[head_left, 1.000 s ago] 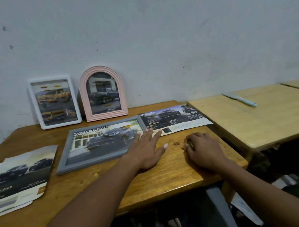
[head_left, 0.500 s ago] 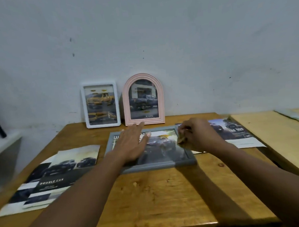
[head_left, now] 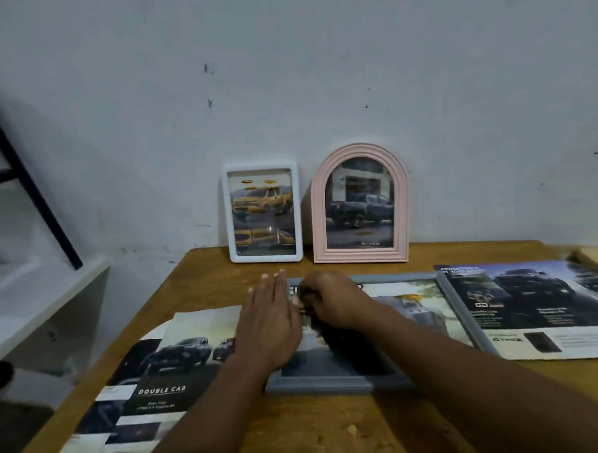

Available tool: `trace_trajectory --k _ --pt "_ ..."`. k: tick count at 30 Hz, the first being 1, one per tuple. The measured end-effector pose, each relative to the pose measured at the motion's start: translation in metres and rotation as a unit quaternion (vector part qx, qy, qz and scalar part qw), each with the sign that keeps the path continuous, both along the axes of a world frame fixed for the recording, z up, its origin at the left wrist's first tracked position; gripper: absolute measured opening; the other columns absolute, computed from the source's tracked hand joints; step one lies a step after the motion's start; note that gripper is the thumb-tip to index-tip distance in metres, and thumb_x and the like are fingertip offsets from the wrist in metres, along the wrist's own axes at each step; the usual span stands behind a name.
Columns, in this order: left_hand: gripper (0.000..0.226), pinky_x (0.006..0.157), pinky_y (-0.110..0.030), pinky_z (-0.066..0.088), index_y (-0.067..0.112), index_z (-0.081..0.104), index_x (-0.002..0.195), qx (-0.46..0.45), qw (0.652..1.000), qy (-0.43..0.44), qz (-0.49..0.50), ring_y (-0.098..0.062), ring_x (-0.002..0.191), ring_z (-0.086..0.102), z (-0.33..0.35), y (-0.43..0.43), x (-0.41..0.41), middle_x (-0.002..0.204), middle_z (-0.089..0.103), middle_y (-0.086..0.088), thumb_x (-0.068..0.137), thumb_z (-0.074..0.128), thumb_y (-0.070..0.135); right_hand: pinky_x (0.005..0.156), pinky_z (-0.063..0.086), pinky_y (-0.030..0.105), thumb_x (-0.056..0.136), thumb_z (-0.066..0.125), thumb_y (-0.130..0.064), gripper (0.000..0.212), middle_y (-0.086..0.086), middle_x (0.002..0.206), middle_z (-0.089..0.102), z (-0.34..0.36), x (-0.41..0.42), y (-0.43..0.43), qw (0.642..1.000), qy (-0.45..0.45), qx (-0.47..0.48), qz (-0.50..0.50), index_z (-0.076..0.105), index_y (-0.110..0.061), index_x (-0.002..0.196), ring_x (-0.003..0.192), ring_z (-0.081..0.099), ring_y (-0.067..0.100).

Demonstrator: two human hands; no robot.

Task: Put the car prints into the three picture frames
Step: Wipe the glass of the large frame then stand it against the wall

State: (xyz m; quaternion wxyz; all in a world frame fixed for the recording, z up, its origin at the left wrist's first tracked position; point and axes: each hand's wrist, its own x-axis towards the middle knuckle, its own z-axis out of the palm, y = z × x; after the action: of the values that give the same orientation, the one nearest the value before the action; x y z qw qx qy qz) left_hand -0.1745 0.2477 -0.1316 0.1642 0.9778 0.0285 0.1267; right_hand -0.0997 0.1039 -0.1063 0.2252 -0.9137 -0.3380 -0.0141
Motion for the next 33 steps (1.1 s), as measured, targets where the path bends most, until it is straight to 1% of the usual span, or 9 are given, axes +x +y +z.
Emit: trace_trajectory --k 2,6,8,10,13,17,22,27,33 --pt "0.060 0.124 -0.036 0.002 0.014 0.005 0.161 -0.013 1.000 -0.002 -0.003 -0.021 0.156 0.007 0.000 0.000 -0.001 0.168 0.014 -0.009 0.109 0.025 0.034 0.082 0.050 0.039 0.093 0.051 -0.018 0.017 0.003 0.101 0.068 -0.011 0.001 0.000 0.999 -0.017 -0.022 0.025 0.067 -0.022 0.094 0.097 0.059 0.025" --pt "0.060 0.126 -0.038 0.008 0.014 0.006 0.162 -0.051 0.999 0.006 -0.009 -0.022 0.155 0.012 -0.003 0.003 0.000 0.167 0.018 -0.011 0.109 0.026 0.034 0.105 0.041 0.040 0.096 0.053 -0.021 0.036 0.000 0.137 0.056 -0.016 -0.001 -0.007 0.992 -0.068 -0.085 0.064 0.059 -0.020 0.132 0.127 0.046 0.021" --pt "0.062 0.124 -0.042 0.017 0.017 0.002 0.162 -0.059 0.998 0.026 -0.016 -0.026 0.153 0.020 -0.005 0.005 0.001 0.165 0.025 -0.013 0.109 0.027 0.036 0.109 0.038 0.042 0.098 0.051 -0.023 0.041 0.001 0.146 0.050 -0.013 -0.001 -0.008 0.988 -0.078 -0.107 0.075 0.054 -0.019 0.139 0.133 0.041 0.023" --pt "0.064 0.118 -0.046 0.031 0.021 -0.003 0.162 -0.064 0.997 0.044 -0.017 -0.033 0.148 0.031 -0.007 0.006 0.003 0.159 0.038 -0.012 0.108 0.026 0.040 0.107 0.040 0.046 0.098 0.050 -0.026 0.041 0.002 0.146 0.050 -0.011 0.000 -0.009 0.985 -0.083 -0.126 0.081 0.054 -0.019 0.139 0.133 0.041 0.025" --pt "0.065 0.111 -0.047 0.038 0.021 -0.003 0.162 -0.055 0.997 0.060 -0.007 -0.035 0.144 0.039 -0.007 0.005 0.003 0.154 0.047 -0.012 0.107 0.025 0.043 0.104 0.042 0.049 0.099 0.047 -0.029 0.038 0.002 0.142 0.054 -0.007 0.003 -0.013 0.979 -0.084 -0.168 0.082 0.057 -0.022 0.135 0.132 0.043 0.026" --pt "0.065 0.108 -0.047 0.039 0.016 0.004 0.162 -0.027 0.997 0.070 0.003 -0.035 0.145 0.036 -0.002 0.000 0.003 0.156 0.042 -0.014 0.107 0.023 0.045 0.099 0.045 0.049 0.100 0.042 -0.039 0.036 0.002 0.136 0.058 0.001 0.003 -0.028 0.978 -0.075 -0.189 0.053 0.060 -0.026 0.128 0.125 0.049 0.026" --pt "0.066 0.110 -0.049 0.037 0.015 0.008 0.162 -0.018 0.997 0.074 0.004 -0.036 0.148 0.032 -0.004 0.000 0.003 0.163 0.032 -0.010 0.107 0.020 0.049 0.102 0.043 0.047 0.101 0.033 -0.046 0.045 0.001 0.144 0.053 -0.001 0.001 -0.075 0.979 -0.063 -0.193 -0.005 0.051 -0.034 0.140 0.131 0.046 0.024" --pt "0.066 0.111 -0.050 0.036 0.014 0.010 0.162 -0.021 0.997 0.068 0.007 -0.036 0.147 0.033 -0.003 -0.001 0.004 0.161 0.035 -0.012 0.107 0.020 0.049 0.101 0.041 0.045 0.101 0.031 -0.047 0.045 0.001 0.148 0.050 0.001 -0.001 -0.119 0.970 -0.065 -0.226 -0.070 0.049 -0.036 0.141 0.131 0.047 0.026" --pt "0.065 0.111 -0.051 0.035 0.013 0.013 0.161 -0.039 0.997 0.063 0.011 -0.038 0.146 0.033 -0.004 -0.003 0.004 0.163 0.031 -0.012 0.107 0.022 0.048 0.096 0.046 0.041 0.102 0.032 -0.042 0.041 0.007 0.130 0.061 0.004 -0.014 -0.156 0.952 -0.086 -0.245 -0.163 0.057 -0.027 0.131 0.117 0.056 0.025"
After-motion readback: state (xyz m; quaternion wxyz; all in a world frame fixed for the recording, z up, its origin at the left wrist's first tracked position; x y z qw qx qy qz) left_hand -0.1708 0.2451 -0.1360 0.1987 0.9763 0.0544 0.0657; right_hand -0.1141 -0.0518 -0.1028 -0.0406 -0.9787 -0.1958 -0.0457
